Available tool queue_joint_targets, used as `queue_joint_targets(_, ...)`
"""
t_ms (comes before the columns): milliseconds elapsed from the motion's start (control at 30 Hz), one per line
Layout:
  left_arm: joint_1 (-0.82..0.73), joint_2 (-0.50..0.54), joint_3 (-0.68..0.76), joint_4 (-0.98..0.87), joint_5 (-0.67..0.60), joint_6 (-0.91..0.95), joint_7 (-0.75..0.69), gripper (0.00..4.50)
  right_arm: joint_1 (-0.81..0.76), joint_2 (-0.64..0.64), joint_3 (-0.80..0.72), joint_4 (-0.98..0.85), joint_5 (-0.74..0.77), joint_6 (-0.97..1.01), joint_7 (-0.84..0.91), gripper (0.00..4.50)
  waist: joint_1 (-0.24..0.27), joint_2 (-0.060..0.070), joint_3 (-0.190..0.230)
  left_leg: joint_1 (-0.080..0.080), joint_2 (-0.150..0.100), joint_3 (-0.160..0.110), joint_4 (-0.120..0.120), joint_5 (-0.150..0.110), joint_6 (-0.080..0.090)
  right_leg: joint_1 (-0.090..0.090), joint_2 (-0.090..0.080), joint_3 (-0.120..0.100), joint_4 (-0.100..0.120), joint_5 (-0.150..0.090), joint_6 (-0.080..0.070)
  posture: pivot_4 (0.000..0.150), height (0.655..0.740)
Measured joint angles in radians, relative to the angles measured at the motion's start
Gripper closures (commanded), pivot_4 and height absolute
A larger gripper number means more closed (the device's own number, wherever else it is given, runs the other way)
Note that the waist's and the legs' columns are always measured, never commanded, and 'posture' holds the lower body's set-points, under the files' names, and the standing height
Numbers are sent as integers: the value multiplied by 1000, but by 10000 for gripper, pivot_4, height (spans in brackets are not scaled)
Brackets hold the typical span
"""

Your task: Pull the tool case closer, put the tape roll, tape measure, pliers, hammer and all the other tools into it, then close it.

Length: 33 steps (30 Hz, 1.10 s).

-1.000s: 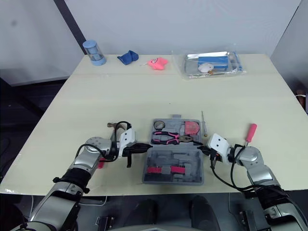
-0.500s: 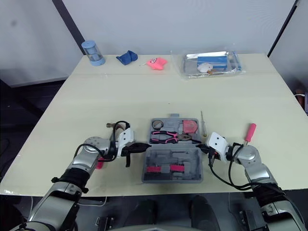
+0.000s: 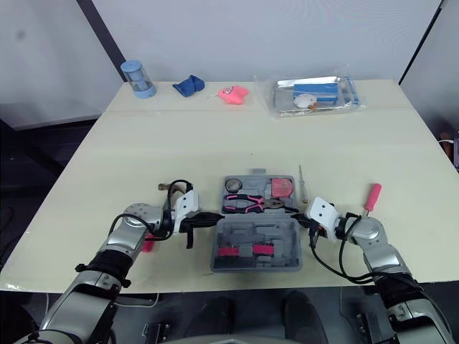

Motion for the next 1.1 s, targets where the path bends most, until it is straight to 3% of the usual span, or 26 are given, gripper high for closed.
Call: queue_joint_targets(1100,0,6,2,0,0,1,-4,44056,-17,18,0,52,-6,-57,-11,45000,0,0,0,0,0,0,0,0,0,0,0,0,0,0,0,1500,7400)
